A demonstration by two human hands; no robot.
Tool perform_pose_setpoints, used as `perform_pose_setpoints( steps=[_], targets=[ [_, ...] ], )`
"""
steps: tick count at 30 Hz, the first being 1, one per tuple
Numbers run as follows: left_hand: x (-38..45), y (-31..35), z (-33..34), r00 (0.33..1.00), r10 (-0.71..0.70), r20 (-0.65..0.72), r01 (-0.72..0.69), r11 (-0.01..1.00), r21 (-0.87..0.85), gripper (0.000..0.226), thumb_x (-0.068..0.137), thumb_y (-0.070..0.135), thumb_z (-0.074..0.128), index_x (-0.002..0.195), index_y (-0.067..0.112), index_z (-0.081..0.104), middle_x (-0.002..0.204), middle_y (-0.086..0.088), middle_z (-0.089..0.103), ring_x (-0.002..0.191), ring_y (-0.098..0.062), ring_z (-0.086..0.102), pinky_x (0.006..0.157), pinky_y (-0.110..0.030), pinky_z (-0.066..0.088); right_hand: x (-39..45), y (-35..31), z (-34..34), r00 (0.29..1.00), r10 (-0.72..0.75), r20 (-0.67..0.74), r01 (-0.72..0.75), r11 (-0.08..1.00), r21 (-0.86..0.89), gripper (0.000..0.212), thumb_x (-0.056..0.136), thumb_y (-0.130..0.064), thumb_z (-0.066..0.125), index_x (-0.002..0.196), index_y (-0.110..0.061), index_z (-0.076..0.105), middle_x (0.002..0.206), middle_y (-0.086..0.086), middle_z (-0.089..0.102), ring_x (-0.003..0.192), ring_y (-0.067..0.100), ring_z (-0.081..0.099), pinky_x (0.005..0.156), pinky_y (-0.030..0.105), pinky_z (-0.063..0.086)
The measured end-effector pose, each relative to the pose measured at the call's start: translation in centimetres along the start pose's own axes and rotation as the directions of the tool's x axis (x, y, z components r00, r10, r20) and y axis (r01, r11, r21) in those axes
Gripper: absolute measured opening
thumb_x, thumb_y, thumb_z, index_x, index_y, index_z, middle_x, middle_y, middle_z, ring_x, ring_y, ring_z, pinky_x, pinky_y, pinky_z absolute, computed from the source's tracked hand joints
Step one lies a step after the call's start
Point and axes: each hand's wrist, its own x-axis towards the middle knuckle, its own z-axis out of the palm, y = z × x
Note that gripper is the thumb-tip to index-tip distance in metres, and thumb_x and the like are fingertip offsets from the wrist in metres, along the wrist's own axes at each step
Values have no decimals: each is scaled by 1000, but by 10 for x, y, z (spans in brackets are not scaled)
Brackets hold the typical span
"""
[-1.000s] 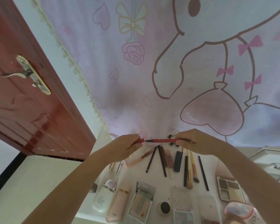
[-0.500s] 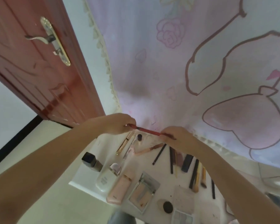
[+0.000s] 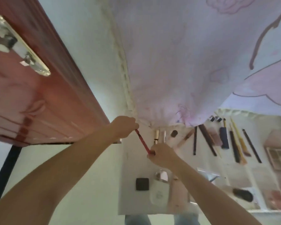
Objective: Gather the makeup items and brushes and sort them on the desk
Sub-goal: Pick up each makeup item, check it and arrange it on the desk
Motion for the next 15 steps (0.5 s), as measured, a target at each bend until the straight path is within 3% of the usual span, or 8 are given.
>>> perform_pose_setpoints(
  steps=[3,5,7,11,13,15],
  targets=[
    [17,-3,13,992,126,22,-127,988,92,33,90,-4,36,120,5,46,111,-13,52,101,-28,54,61,-27,31,16,-7,19,993,115,27,-117,989,91,24,90,-21,51,101,-4,63,100,9,66,82,19,60,74,24,48],
    [31,-2,17,982,190,13,-190,975,112,32,88,-6,36,116,3,47,87,-9,49,89,-27,51,52,-25,25,25,-8,26,982,189,28,-191,974,121,21,88,-19,53,98,-4,63,91,7,63,75,17,56,67,21,46],
    [44,-1,19,972,235,-10,-233,966,111,30,88,-3,36,114,3,50,67,-2,29,81,-23,44,49,-22,19,32,-9,30,968,249,3,-248,959,137,20,88,-19,53,98,-4,62,90,7,61,76,17,56,67,22,47],
    [64,0,17,956,293,22,-294,948,119,24,90,-1,38,109,3,53,78,-6,44,79,-23,44,47,-21,18,43,-10,35,934,353,-50,-343,928,143,21,87,-17,50,100,-6,61,92,6,60,87,22,62,74,26,51],
    [72,4,15,945,322,51,-327,932,157,17,84,-9,44,90,3,53,65,-2,28,63,-19,38,45,-22,18,44,-10,36,925,373,-73,-363,924,118,21,87,-16,48,100,-6,62,83,3,52,79,20,57,70,26,47],
    [79,9,16,937,338,91,-349,916,199,25,77,-17,47,79,8,51,62,-1,21,49,-16,28,42,-24,18,46,-10,38,920,383,-87,-375,922,95,22,88,-15,45,101,-6,61,78,0,48,78,19,53,71,26,47]
  ],
)
